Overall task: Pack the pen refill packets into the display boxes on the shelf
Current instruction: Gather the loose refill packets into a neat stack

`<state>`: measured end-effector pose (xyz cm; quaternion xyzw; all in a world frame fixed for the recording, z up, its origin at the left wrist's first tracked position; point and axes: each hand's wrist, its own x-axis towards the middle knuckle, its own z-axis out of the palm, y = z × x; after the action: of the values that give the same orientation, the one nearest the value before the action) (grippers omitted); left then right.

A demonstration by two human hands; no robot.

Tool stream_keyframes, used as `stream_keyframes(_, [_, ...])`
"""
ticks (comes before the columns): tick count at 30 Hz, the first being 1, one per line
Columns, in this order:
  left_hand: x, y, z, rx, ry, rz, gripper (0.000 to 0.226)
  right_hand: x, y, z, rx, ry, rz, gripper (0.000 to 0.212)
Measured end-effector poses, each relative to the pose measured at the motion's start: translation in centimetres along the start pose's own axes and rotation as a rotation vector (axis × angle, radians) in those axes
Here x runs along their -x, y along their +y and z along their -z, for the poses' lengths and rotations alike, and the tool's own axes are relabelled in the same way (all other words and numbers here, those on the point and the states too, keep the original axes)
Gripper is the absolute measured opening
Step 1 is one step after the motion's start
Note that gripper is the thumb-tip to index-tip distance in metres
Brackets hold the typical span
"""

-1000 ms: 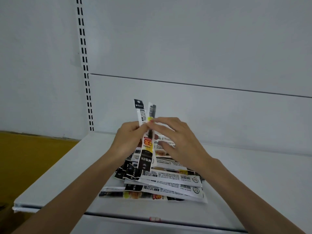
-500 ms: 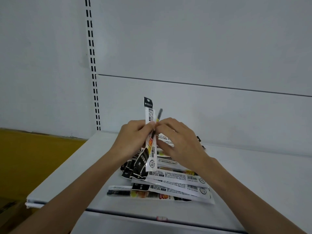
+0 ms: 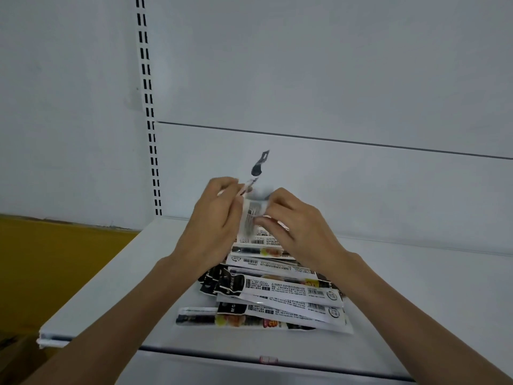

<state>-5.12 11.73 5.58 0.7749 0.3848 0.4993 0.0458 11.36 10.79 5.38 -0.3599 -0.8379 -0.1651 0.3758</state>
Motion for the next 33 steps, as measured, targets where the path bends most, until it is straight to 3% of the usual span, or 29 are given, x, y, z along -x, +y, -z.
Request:
stream_keyframes(4, [0.5, 1.0, 0.0, 0.222, -0.075, 0.047, 0.037, -0.8, -1.4, 0.3, -0.513, 0.026, -0.452, 0.021])
stream_keyframes(7, [0.6, 0.9, -0.6, 0.267, -0.138, 0.154, 0.023, -0.9, -1.9, 0.4, -0.572, -0.051, -0.584, 0.018])
stream_keyframes(10, [0.6, -0.5, -0.3, 0.089, -0.069, 0.179, 0.015, -0.3, -0.6, 0.9, -0.429, -0.249, -0.591, 0.027])
stream_keyframes(13, [0.3, -1.6, 0.5, 0.083, -0.067, 0.291, 0.023, 0.9, 1.4, 1.0, -0.035, -0.601, -0.518, 0.048])
stream_keyframes(15, [0.4, -2.0, 0.6, 0.045, -0.124, 0.361, 0.025, 1.4, 1.7, 0.7, 0.032, -0.67, -0.511, 0.048])
stream_keyframes(20, [1.2, -2.9, 0.1, 0.036, -0.194, 0.369, 0.021, 1.2, 0.8, 0.5, 0.087, -0.619, -0.392, 0.024])
stream_keyframes(23, [1.3, -3.0, 0.4, 0.112, -0.155, 0.401, 0.018, 1.4, 0.6, 0.7, 0.073, -0.421, -0.402, 0.014])
stream_keyframes(28, [1.6, -3.2, 0.8, 0.136, -0.123, 0.418, 0.016, 1.6, 0.8, 0.7, 0.129, -0.109, -0.469, 0.027])
stream_keyframes(33, [2.0, -2.8, 0.8, 0.182, -0.188, 0.365, 0.017, 2.7, 0.6, 0.5, -0.142, -0.158, -0.63, 0.02])
